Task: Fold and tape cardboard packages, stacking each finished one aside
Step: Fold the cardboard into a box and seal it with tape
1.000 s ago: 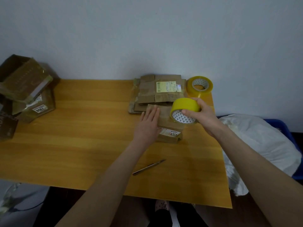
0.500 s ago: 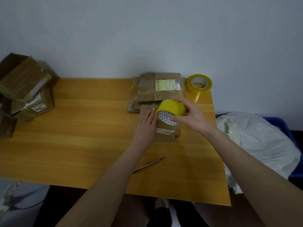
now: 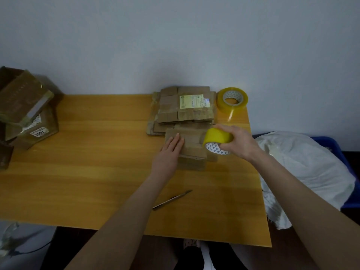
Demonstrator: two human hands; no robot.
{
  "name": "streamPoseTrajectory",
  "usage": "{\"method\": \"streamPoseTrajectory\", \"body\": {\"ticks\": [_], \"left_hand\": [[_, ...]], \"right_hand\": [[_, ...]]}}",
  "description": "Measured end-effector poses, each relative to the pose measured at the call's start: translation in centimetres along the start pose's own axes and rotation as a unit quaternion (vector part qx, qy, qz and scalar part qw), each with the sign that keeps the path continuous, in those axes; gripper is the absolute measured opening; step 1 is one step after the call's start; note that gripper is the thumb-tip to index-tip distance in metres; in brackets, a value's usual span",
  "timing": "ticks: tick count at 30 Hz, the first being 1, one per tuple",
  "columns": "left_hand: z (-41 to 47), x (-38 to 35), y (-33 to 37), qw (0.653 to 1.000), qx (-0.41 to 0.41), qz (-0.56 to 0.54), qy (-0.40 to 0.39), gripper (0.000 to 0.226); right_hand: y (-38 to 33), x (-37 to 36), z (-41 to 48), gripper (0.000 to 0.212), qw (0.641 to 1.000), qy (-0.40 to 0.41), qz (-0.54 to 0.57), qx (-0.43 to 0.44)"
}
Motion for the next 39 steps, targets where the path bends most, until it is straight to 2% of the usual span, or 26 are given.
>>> {"method": "streamPoseTrajectory", "body": {"ticks": [2,3,5,6,8,9,11,13,15,18,22,27,32,33,36,39], "left_hand": [[0.6,0.7,-0.1,0.998,0.009,-0.045,0.037,0.055],[0.8,1.4,-0.5,0.993,0.03,-0.082,0.083,0.048],[1.0,2.8,-1.9,0.968,0.091,-0.152,0.179,0.035],[1.1,2.8,-2.5,0.954,0.121,-0.193,0.193,0.035],[1.2,1.7,-3.2,0.938,0.165,-0.266,0.148,0.043],[0.9,1.1,-3.5,0.939,0.175,-0.27,0.119,0.046],[-0.3,1.0,-4.4,0.95,0.185,-0.231,0.099,0.047],[-1.6,1.4,-5.3,0.971,0.185,-0.127,0.08,0.048],[-1.8,1.8,-4.3,0.989,0.129,-0.029,0.061,0.05],[-1.2,0.0,-0.1,1.0,0.011,-0.024,-0.015,0.063],[-1.4,-1.7,-0.3,0.997,-0.005,-0.002,-0.071,0.077],[-1.2,-1.6,-0.3,0.997,-0.026,0.003,-0.068,0.079],[-1.2,-2.0,0.1,0.994,-0.052,0.05,-0.082,0.07],[-1.4,-2.2,0.4,0.994,-0.063,0.053,-0.069,0.067],[-2.7,-2.2,1.3,0.995,-0.075,0.047,0.042,0.056],[-3.1,-2.5,1.1,0.995,-0.068,0.047,0.056,0.054]], "right_hand": [[0.6,0.1,0.8,0.067,1.0,0.011,0.01,-0.009],[0.8,0.2,1.2,0.066,0.999,0.008,0.028,-0.016],[1.1,0.2,1.8,0.066,0.997,-0.008,0.076,-0.027],[1.1,0.0,2.0,0.066,0.995,-0.019,0.094,-0.029],[1.0,-0.7,1.7,0.067,0.99,-0.046,0.129,-0.035],[0.8,-1.3,1.4,0.067,0.987,-0.058,0.142,-0.038],[0.1,-2.7,0.9,0.067,0.984,-0.08,0.153,-0.04],[-1.0,-4.4,0.3,0.071,0.982,-0.105,0.153,-0.032],[-2.0,-5.4,-0.3,0.073,0.981,-0.117,0.155,-0.026],[-2.4,-5.5,-0.9,0.069,0.988,-0.094,0.122,-0.015],[-3.0,-5.5,-1.2,0.067,0.993,-0.091,0.08,-0.002],[-1.4,-5.1,-1.8,0.066,0.994,-0.1,0.026,-0.024],[0.6,-6.6,-2.3,0.071,0.99,-0.13,0.015,-0.046],[1.0,-6.9,-2.3,0.072,0.99,-0.129,0.007,-0.052],[1.4,-7.7,-2.1,0.072,0.989,-0.142,-0.005,-0.05],[0.8,-8.9,-1.8,0.057,0.988,-0.143,0.039,-0.054]]}}
Point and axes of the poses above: each hand's wrist, its own z-axis towards the middle knuckle, its own x-axis out of the back of the hand, y = z × x, the point moved 7 cm from there along z, towards the middle knuckle, and after that the axes turned 13 degrees about -x, right-handed, at the moved point
